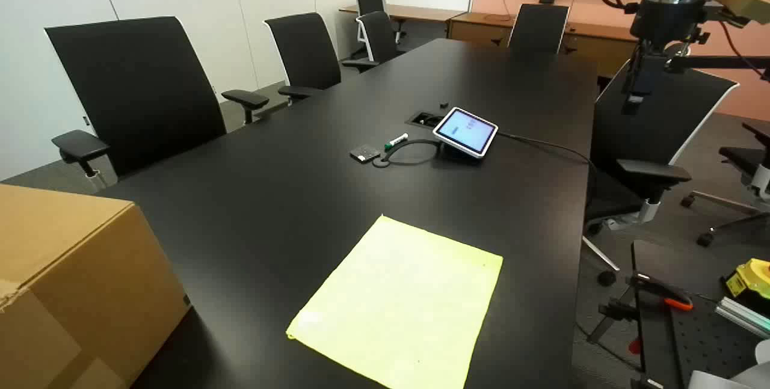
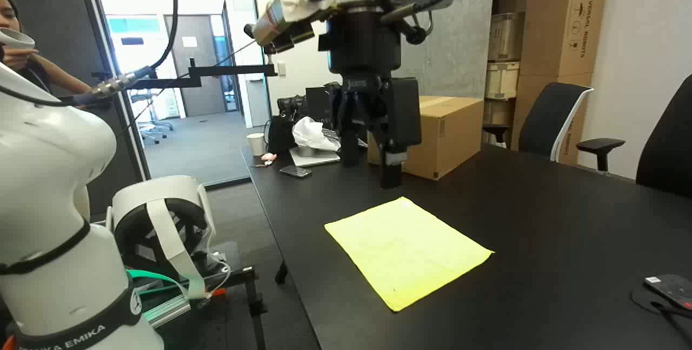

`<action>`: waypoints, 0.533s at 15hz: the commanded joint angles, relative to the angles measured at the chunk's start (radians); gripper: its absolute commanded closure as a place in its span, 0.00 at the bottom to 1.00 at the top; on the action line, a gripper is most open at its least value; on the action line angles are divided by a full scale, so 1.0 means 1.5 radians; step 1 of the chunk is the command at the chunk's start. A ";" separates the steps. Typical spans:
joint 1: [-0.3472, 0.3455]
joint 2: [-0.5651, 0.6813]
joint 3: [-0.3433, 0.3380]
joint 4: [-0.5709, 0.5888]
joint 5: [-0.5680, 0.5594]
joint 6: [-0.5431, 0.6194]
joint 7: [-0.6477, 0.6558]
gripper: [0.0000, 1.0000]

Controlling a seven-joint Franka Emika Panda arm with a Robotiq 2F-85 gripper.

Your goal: Fold the cloth

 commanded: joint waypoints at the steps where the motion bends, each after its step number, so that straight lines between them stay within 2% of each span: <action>1: 0.000 0.000 0.001 0.003 0.001 -0.001 0.000 0.00; 5: 0.002 0.002 0.002 0.012 0.001 0.000 -0.001 0.00; 8: 0.019 0.024 0.008 -0.002 0.009 0.055 -0.003 0.00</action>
